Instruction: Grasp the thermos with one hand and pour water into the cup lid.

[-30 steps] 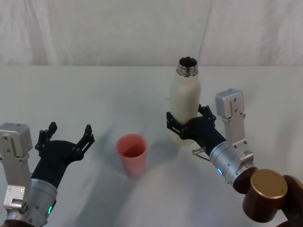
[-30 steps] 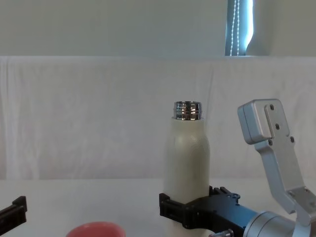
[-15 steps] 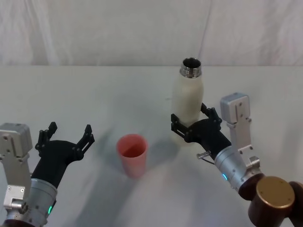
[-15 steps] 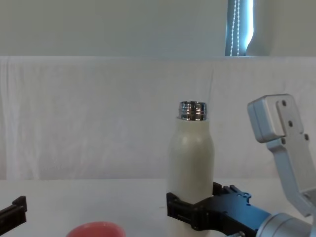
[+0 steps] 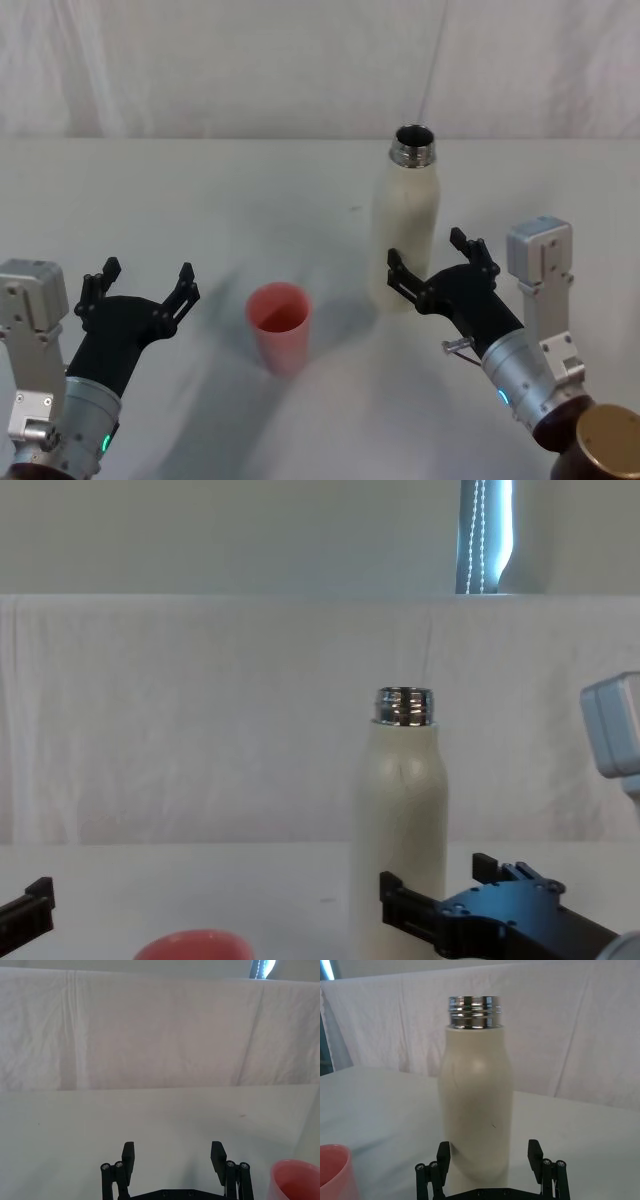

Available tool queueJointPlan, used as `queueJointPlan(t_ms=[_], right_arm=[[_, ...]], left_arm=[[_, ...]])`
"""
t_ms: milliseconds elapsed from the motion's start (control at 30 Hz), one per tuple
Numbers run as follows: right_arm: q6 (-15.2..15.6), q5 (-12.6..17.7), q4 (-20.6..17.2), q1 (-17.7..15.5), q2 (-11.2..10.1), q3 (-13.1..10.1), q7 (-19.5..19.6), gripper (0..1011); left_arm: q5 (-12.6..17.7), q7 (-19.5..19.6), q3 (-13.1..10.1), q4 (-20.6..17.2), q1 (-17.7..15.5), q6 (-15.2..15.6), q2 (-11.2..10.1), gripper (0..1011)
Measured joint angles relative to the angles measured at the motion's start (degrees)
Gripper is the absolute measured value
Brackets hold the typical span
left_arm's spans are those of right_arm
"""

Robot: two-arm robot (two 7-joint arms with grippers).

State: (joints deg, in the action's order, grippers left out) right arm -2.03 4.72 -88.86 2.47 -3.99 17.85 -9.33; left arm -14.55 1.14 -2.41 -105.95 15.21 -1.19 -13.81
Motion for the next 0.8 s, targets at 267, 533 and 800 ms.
queueJointPlan(t_ms=[267, 533, 800], right_arm=[[-1.4, -0.7, -2.8, -3.3, -0.4, -0.9, 1.3, 1001], [-3.3, -3.1, -4.7, -6.7, -0.3, -1.8, 3.9, 1001], [-4.9, -5.1, -5.5, -9.2, 0.5, -3.6, 5.8, 1001]], left_arm=[[0.0, 0.0, 0.0, 0.0, 0.0, 0.0, 0.0, 1001], [0.0, 0.0, 0.0, 0.0, 0.0, 0.0, 0.0, 1001], [0.0, 0.0, 0.0, 0.0, 0.0, 0.0, 0.0, 1001]])
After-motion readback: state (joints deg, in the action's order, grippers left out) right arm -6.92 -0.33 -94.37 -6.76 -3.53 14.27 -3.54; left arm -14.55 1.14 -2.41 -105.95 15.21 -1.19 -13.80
